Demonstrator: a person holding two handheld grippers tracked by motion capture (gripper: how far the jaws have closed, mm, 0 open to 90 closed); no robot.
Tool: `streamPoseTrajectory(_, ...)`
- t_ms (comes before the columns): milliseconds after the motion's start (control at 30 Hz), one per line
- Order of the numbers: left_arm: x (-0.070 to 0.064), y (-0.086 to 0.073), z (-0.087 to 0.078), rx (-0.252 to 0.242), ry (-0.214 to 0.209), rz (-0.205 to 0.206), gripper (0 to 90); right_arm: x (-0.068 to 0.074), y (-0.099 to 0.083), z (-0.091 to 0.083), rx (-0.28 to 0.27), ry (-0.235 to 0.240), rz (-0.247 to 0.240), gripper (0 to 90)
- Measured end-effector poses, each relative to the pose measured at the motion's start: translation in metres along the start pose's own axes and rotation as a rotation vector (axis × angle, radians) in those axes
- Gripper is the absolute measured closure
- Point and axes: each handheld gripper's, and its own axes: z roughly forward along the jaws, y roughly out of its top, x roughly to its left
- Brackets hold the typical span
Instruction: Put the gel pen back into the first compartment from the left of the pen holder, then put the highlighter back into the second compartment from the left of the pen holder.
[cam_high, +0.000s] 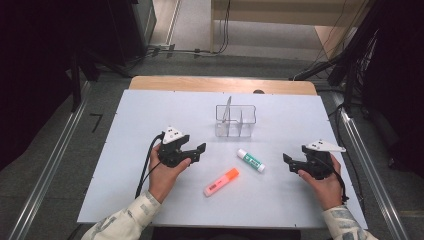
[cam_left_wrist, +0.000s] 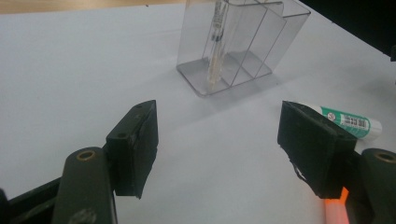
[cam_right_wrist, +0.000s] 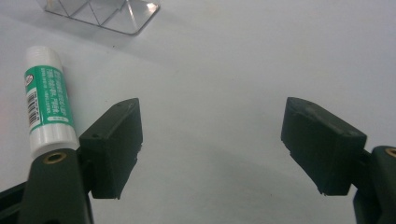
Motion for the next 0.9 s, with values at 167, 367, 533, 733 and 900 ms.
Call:
streamPoseTrajectory(167,0.0012,-0.0064,0.002,0.022,0.001,-0.009,29.2,0.0001,-0.0001,-0.0001,-0.001,0.001,0.0,19.6)
streamPoseTrajectory(367,0.0011,-0.0076,0.0033,0.019,0.014,-0.004,28.6,0.0002,-0.0002,0.0001,0.001,0.002,-0.003,19.6)
streamPoseTrajectory(533,0.0014,-0.0073,0.0027,0.016,0.012,-0.007,28.4,0.0008,-0.0004,-0.0006,0.0,0.003,0.001,19.6)
streamPoseTrajectory(733,0.0001,-0.0069,0.0022,0.008,0.008,-0.008,27.0,0.0001,-0.0005,-0.0012,-0.003,0.0,-0.002,19.6)
streamPoseTrajectory(900,-0.0001,-0.007,0.0023,0.01,0.007,-0.009,26.4,0.0005,-0.0002,-0.0005,0.0,0.0,0.002,19.6)
